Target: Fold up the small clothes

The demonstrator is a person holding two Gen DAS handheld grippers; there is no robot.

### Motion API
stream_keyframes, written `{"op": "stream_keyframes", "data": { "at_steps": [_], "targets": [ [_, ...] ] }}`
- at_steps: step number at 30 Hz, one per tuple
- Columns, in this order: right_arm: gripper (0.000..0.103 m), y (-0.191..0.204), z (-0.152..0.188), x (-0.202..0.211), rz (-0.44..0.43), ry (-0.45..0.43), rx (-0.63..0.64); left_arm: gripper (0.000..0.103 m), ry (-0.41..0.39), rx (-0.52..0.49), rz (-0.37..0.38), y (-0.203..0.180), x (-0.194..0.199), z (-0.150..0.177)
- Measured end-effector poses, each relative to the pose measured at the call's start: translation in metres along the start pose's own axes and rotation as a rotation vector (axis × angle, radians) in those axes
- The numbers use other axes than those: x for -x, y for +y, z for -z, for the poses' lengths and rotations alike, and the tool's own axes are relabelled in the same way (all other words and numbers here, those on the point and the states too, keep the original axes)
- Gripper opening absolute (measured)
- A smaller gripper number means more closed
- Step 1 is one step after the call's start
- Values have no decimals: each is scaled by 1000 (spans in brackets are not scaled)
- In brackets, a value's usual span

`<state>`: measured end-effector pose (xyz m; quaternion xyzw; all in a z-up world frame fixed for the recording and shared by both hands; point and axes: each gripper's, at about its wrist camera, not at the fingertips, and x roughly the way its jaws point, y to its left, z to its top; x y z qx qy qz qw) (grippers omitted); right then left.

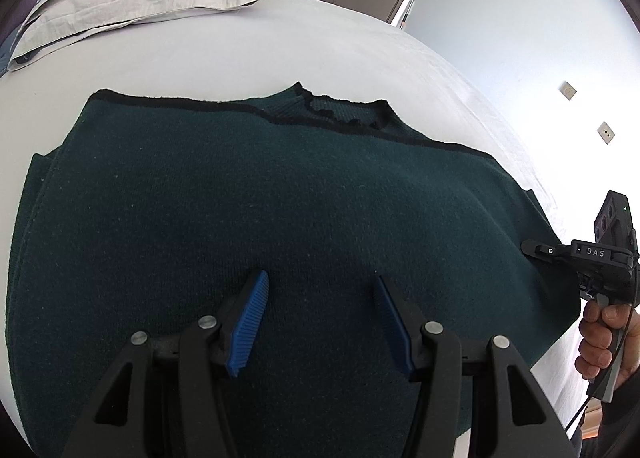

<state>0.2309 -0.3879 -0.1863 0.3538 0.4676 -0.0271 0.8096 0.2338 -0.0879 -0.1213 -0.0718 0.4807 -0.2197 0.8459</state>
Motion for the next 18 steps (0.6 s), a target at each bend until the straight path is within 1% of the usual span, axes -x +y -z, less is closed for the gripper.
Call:
{"op": "stream_keyframes", "data": {
  "at_steps": [10,18],
  "targets": [
    [13,1,1,0,23,-5,16,57,-1,1,2,2,2,1],
    [13,12,3,4,75,-18,62,57,0,9,13,2,2,0]
  ]
}}
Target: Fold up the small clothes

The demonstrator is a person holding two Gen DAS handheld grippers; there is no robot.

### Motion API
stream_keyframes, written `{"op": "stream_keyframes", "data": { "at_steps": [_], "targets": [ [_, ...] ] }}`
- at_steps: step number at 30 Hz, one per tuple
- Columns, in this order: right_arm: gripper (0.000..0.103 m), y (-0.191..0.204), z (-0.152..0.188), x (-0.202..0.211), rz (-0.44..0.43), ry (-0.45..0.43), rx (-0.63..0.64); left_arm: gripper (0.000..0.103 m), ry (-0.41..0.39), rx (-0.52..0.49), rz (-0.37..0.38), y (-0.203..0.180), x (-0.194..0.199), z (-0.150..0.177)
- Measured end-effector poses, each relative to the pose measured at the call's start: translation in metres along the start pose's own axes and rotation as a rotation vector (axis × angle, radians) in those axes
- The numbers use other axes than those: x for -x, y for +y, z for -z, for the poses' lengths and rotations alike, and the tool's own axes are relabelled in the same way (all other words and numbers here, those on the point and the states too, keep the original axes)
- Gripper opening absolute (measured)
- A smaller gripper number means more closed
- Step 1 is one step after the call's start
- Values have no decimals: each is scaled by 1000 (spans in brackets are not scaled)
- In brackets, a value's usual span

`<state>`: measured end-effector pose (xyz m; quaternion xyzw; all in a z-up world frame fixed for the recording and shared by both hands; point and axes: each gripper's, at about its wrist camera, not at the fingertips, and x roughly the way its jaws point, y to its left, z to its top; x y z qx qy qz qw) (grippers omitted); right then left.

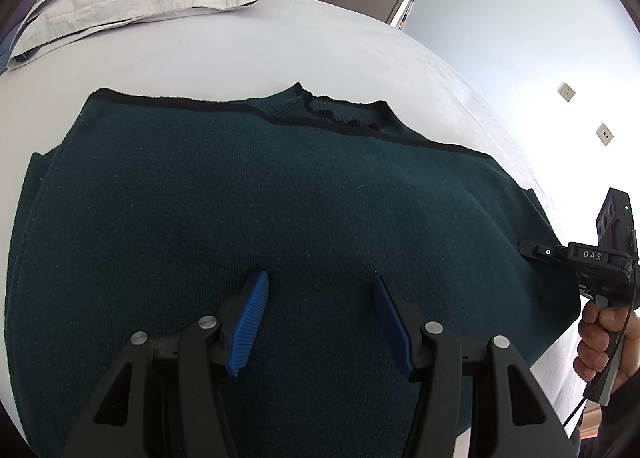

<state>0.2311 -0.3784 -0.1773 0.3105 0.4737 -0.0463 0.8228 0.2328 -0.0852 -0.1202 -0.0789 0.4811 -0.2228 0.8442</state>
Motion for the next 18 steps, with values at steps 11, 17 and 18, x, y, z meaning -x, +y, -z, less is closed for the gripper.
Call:
{"op": "stream_keyframes", "data": {
  "at_steps": [11,17,18],
  "targets": [
    [12,119,8,34,-35,-32,253,61,31,256,206,41,28,-21],
    [12,221,54,3,9,43,560,73,27,482,401,91,38,-29],
    [12,234,63,-7,41,58,608,72,13,519,416,101,42,-27]
  ]
}}
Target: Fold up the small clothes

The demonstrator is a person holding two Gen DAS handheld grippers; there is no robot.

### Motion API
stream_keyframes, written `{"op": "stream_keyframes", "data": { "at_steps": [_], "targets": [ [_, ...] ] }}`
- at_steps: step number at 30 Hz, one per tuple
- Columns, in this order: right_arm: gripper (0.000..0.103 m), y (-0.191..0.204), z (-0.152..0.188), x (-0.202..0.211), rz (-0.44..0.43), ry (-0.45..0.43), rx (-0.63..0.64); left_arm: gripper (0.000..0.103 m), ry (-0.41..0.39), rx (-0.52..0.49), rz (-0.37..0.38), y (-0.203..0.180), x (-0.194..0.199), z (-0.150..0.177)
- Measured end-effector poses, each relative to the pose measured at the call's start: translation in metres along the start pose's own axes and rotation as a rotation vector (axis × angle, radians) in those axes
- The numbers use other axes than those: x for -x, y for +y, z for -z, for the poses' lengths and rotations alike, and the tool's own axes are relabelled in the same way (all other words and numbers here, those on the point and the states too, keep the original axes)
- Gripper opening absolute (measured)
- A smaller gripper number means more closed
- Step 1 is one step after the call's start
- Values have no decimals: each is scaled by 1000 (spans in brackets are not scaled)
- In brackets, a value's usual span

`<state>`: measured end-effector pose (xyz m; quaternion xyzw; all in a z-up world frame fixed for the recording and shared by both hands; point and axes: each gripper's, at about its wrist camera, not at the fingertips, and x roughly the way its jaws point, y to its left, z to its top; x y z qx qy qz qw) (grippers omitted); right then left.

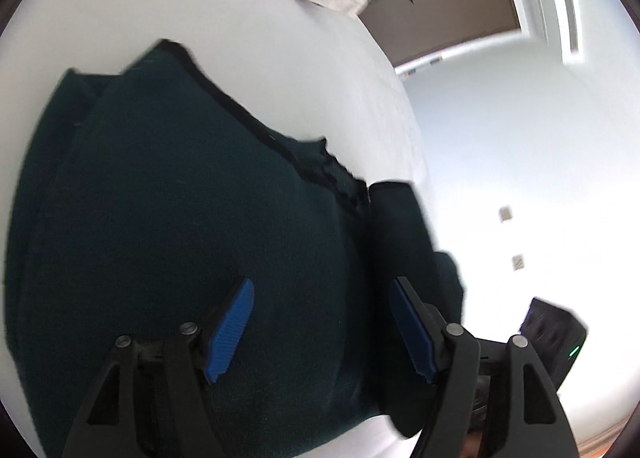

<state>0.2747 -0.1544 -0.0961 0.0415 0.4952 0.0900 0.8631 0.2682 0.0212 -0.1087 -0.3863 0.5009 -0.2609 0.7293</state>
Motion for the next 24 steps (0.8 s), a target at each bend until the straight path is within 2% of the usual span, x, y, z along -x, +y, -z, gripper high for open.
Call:
{"op": "stream_keyframes", "data": {
  "at_steps": [3,7,10,13,15,17,21,23,24],
  "targets": [
    [12,40,-2,-17,46,45,130,75,-73,57,33,21,30,-5],
    [13,74,4,-28,154,67,250,75,-123,112,62,43,57,-8],
    [14,87,10,-32,230,88,310,76,-141,125,63,54,69,-9],
    [23,94,15,-26,269,81,327,78,-132,120,70,54,74,-9],
    [34,97,21,-17,267,77,323,79,-118,96,76,55,80,-9],
    [50,106,32,-6,252,56,325,80,-93,67,80,46,74,-4],
    [53,109,61,24,213,-21,325,88,-5,0,46,28,47,5],
    [53,99,73,37,154,-44,269,88,30,-21,-10,24,37,10],
    [53,89,79,45,115,-54,220,88,37,-25,-15,23,35,12]
  ]
}}
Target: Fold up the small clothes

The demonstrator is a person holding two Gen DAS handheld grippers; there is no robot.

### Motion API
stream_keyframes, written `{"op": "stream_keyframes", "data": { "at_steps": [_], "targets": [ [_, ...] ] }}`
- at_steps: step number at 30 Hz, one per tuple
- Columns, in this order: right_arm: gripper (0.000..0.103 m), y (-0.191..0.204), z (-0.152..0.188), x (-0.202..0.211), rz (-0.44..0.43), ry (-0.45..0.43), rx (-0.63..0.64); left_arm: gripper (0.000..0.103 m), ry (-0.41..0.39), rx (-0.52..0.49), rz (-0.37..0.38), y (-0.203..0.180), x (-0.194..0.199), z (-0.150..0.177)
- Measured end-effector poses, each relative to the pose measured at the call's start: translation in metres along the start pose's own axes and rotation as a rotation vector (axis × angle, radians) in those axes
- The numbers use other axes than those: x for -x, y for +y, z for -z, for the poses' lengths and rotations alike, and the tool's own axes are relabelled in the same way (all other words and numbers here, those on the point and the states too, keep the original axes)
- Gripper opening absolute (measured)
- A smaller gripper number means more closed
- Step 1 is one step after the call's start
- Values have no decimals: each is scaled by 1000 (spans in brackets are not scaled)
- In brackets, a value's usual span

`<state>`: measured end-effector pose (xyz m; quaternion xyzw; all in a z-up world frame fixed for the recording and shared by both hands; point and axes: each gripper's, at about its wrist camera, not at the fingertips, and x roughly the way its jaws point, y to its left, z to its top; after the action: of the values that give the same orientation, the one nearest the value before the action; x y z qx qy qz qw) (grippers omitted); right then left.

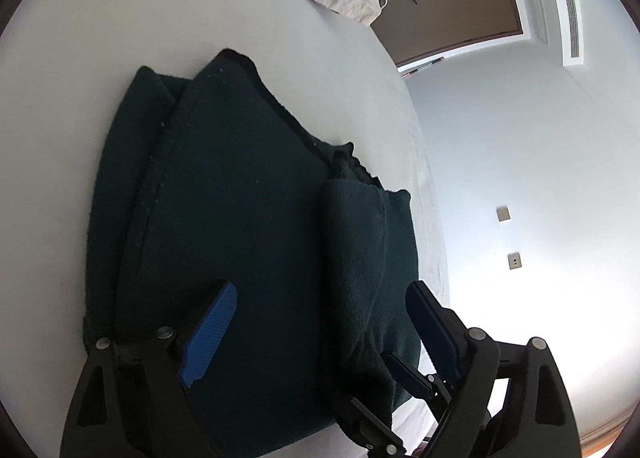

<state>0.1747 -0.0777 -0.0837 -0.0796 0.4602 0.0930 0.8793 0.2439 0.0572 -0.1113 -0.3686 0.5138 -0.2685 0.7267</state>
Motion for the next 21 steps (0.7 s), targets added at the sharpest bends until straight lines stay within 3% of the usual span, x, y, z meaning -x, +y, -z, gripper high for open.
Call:
{"op": "stream_keyframes", "data": {
  "at_steps": [5,9,18,20,21],
  "targets": [
    [53,-59,40,35,-143,-61,-298,92,0,-2,-18,-12,-5,6],
    [53,-90,71,65,-212,-131,-413,91,21,-41,-35,-30,-20,5],
    [53,-75,97,92,-368,-153,-369,90,82,-31,-78,-42,-67,0],
    [53,-71,108,95,-385,-162,-371,82,87,-24,-80,-44,-70,-4],
    [53,-72,116,99,-380,-159,-381,68,95,-26,-79,-46,-71,-6]
  ]
}}
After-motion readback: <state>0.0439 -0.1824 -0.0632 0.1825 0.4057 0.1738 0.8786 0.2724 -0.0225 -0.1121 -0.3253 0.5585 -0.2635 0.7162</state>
